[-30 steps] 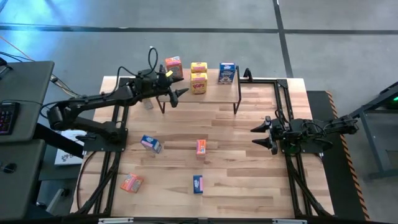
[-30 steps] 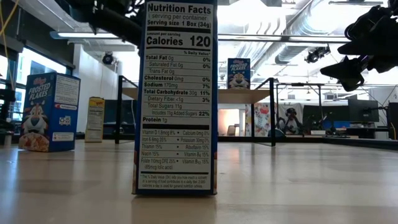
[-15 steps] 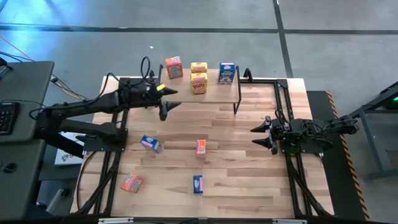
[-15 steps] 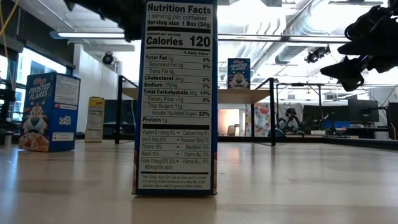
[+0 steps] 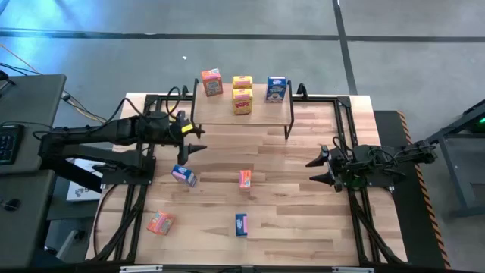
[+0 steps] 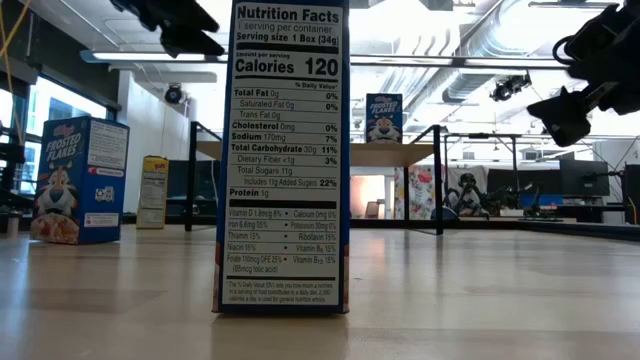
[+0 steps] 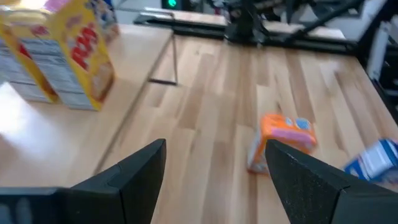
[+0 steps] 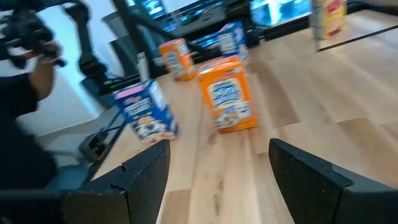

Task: Stack cereal on shelf
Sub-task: Put the top blue cereal box on the shelf aligned with the other blue cereal box

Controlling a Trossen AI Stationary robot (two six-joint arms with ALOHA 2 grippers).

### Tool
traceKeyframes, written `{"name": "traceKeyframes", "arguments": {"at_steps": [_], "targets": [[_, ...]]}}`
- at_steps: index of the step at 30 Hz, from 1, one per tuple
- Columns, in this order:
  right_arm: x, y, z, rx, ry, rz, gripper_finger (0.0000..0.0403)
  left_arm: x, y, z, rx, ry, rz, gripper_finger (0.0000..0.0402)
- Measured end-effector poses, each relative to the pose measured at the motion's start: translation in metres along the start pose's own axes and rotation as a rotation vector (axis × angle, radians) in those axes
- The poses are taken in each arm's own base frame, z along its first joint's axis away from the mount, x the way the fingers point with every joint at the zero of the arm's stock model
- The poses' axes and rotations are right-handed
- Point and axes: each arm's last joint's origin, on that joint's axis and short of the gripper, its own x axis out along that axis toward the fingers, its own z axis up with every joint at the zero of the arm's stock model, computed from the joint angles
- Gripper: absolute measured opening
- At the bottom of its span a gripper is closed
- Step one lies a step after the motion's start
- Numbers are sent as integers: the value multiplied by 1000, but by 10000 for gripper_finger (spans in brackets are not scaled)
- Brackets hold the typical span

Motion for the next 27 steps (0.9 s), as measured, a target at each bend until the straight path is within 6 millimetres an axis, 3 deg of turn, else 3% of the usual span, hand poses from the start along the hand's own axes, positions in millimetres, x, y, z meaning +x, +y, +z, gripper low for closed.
{"name": "traceKeyframes", "arguments": {"at_steps": [17,27], "targets": [[0,0,0,0,7,15,266,-21,-25,-32,116,281,-143,267],[0,0,0,0,7,15,266,-28,-31,-48,92,448,-164,266]]}}
